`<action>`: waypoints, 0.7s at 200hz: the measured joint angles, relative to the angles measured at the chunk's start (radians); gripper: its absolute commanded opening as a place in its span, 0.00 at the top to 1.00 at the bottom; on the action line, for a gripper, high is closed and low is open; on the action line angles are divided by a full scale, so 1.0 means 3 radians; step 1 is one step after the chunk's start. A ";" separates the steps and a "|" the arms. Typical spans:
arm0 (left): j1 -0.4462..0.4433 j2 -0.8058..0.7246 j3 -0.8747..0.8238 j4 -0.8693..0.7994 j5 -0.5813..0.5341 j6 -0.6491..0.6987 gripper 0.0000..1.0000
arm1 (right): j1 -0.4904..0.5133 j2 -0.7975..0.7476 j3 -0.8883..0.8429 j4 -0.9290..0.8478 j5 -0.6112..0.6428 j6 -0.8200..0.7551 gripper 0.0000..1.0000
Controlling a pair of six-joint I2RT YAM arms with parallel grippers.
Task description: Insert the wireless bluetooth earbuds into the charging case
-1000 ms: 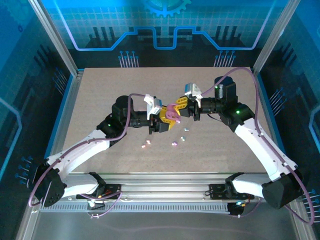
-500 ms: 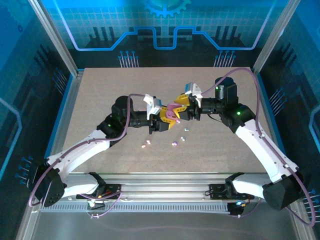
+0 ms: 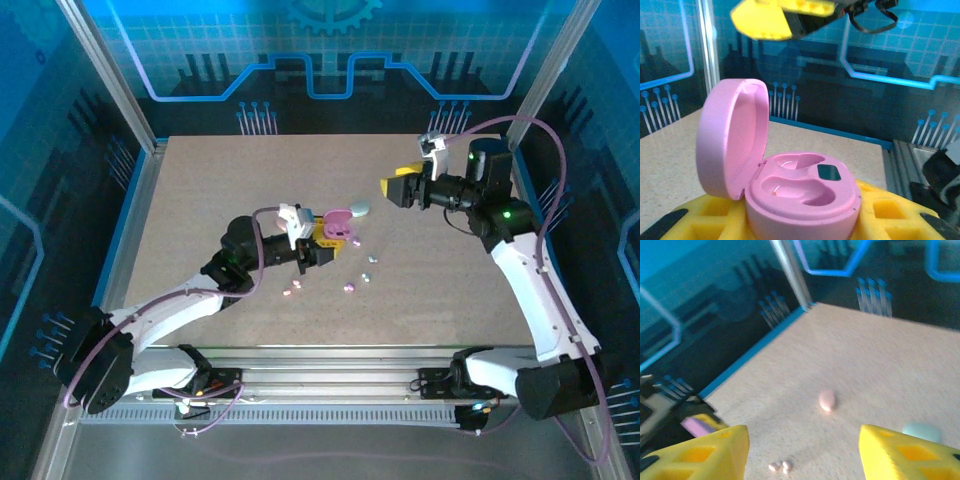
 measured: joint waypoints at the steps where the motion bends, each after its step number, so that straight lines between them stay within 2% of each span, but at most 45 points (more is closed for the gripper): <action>1: 0.0000 0.0000 -0.0009 0.0015 -0.0015 -0.0001 0.69 | -0.0010 0.0017 0.0001 -0.0020 0.0017 0.0009 0.46; 20: 0.0000 0.0000 -0.0108 0.0198 -0.0151 -0.0006 0.69 | -0.0116 0.0271 0.0006 -0.0268 0.0189 0.0215 0.55; 48: 0.0000 0.0000 -0.0228 0.0387 -0.0304 -0.0015 0.69 | -0.0093 0.0863 -0.0004 -0.0587 0.0334 0.0310 0.66; 97: 0.0000 -0.0132 -0.0278 0.0406 -0.0448 -0.0023 0.69 | 0.0270 0.1722 0.0069 -0.0958 0.0807 0.0336 0.64; 140: 0.0000 -0.0402 -0.0278 0.0352 -0.0530 -0.0008 0.69 | 0.0626 0.2401 0.0678 -0.1179 0.1247 0.0367 0.64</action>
